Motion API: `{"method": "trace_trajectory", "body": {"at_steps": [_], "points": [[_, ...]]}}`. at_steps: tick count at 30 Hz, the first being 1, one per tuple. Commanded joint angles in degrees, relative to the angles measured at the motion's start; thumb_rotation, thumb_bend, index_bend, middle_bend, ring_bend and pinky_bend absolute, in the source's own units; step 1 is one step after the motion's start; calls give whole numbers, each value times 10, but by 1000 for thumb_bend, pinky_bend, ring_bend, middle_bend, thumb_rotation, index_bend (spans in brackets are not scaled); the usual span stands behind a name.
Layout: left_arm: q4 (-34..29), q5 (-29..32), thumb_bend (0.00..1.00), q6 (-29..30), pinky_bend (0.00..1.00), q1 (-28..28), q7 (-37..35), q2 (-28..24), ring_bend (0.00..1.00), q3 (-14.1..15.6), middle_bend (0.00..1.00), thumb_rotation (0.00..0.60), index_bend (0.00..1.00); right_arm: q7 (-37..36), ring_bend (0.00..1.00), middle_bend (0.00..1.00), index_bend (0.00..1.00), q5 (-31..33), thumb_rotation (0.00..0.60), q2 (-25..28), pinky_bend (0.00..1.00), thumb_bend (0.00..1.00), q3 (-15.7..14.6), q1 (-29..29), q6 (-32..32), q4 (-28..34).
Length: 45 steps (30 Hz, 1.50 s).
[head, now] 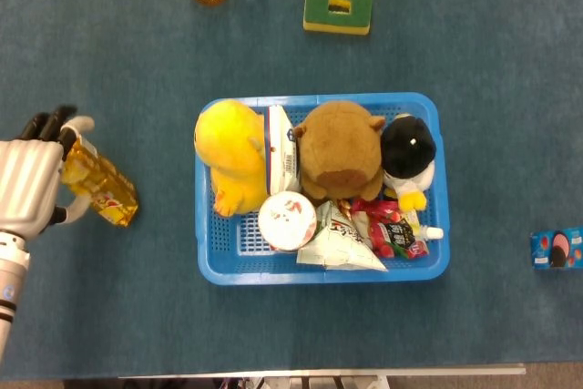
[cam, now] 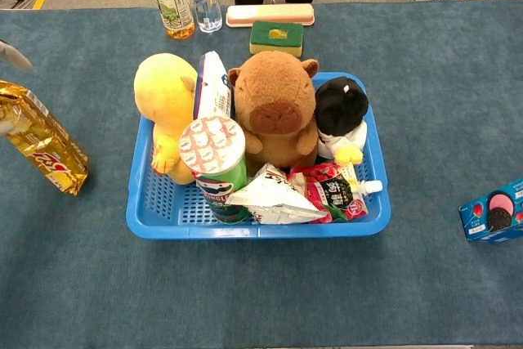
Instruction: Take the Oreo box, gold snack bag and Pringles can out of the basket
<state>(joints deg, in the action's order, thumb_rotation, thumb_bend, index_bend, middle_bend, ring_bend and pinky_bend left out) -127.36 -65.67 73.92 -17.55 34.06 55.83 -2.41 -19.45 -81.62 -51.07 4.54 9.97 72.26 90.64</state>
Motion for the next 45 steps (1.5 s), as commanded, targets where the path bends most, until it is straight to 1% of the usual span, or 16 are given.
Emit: {"method": "trace_trajectory", "body": {"at_steps": [1, 3, 7, 13, 17, 21, 24, 28, 31, 34, 37, 41, 45], "points": [[3, -7, 75, 3, 374, -1, -11, 0, 27, -3, 1, 600, 23, 0, 237, 268, 96, 0, 600, -1, 554, 0, 0, 0, -1, -1], [8, -21, 65, 10, 326, 1, -23, 3, 0, -4, 0, 600, 0, -1, 237, 268, 96, -1, 600, -2, 554, 0, 0, 0, -1, -1], [16, -52, 63, 23, 259, 6, -58, 8, 0, -9, 0, 600, 0, -2, 237, 268, 96, 0, 600, -2, 554, 0, 0, 1, -1, -2], [30, -131, 63, 41, 257, 14, -152, 16, 0, -17, 0, 600, 3, 1, 237, 268, 96, -4, 600, 2, 554, 0, 7, 3, 9, 5], [47, -194, 64, 52, 264, 18, -206, 24, 0, -13, 0, 600, 71, 6, 237, 272, 96, -6, 600, 5, 554, 0, 10, 5, 13, 13], [58, -246, 63, 40, 273, 14, -270, 17, 7, 1, 0, 600, 116, 12, 237, 274, 96, -5, 600, 7, 554, 0, 12, 8, 11, 19], [52, -265, 63, 22, 273, 7, -312, 1, 12, 10, 0, 600, 123, 17, 237, 274, 96, -4, 600, 9, 554, 0, 15, 10, 13, 23], [38, -282, 63, -8, 273, -4, -350, -25, 12, 22, 0, 600, 121, 23, 237, 274, 96, -5, 600, 14, 554, 0, 21, 13, 19, 31], [33, -298, 64, -24, 273, -11, -359, -35, 12, 30, 0, 600, 113, 27, 237, 274, 96, -6, 600, 16, 554, 0, 22, 15, 19, 37], [35, -315, 63, -36, 273, -16, -348, -30, 11, 36, 0, 600, 107, 29, 237, 274, 96, -3, 600, 16, 554, 0, 21, 16, 15, 38], [46, -330, 63, -42, 273, -22, -330, -12, 10, 36, 0, 600, 106, 30, 237, 274, 96, 0, 600, 15, 553, 0, 21, 17, 12, 38], [72, -340, 63, -54, 273, -32, -273, 24, 11, 29, 0, 600, 106, 29, 237, 274, 96, 0, 600, 15, 554, 0, 22, 17, 12, 37], [82, -338, 63, -73, 273, -47, -261, 50, 11, 24, 0, 600, 106, 28, 237, 274, 96, 2, 600, 14, 554, 0, 20, 17, 10, 34]]}}
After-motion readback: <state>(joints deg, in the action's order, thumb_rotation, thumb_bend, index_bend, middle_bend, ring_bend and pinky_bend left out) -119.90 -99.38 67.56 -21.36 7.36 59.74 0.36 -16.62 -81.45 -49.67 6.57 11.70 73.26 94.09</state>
